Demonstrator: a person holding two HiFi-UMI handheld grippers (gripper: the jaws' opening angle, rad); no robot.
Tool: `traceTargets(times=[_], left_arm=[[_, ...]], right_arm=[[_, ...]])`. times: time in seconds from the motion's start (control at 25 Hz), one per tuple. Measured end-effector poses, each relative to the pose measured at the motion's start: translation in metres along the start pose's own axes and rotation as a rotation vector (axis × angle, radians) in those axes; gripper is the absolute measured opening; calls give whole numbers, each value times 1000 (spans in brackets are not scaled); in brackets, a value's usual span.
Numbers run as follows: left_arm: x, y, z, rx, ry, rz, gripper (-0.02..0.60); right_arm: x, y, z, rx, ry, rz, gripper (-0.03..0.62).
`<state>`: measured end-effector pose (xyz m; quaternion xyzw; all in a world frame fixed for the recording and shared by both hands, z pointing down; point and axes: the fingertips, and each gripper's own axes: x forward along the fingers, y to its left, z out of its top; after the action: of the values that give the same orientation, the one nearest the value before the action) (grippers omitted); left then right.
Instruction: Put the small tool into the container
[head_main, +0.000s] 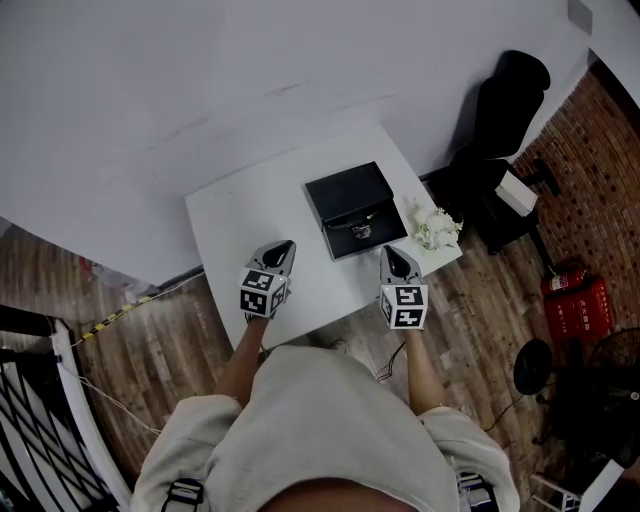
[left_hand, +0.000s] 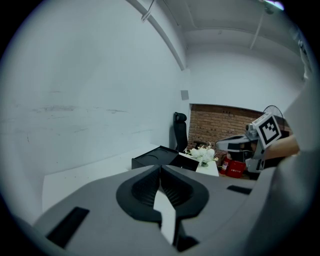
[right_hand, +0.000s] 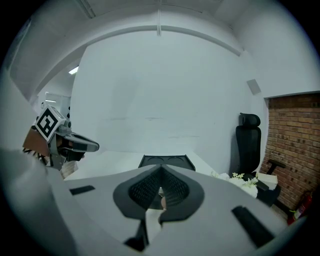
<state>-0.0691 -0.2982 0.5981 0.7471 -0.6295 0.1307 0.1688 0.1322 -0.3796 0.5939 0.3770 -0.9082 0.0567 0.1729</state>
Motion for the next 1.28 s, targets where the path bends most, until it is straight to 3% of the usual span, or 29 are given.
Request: traceTargets(times=[1.28], left_arm=[[6, -8, -8, -12, 3, -13, 14]], right_arm=[[-3, -3, -17, 48, 30, -12, -2]])
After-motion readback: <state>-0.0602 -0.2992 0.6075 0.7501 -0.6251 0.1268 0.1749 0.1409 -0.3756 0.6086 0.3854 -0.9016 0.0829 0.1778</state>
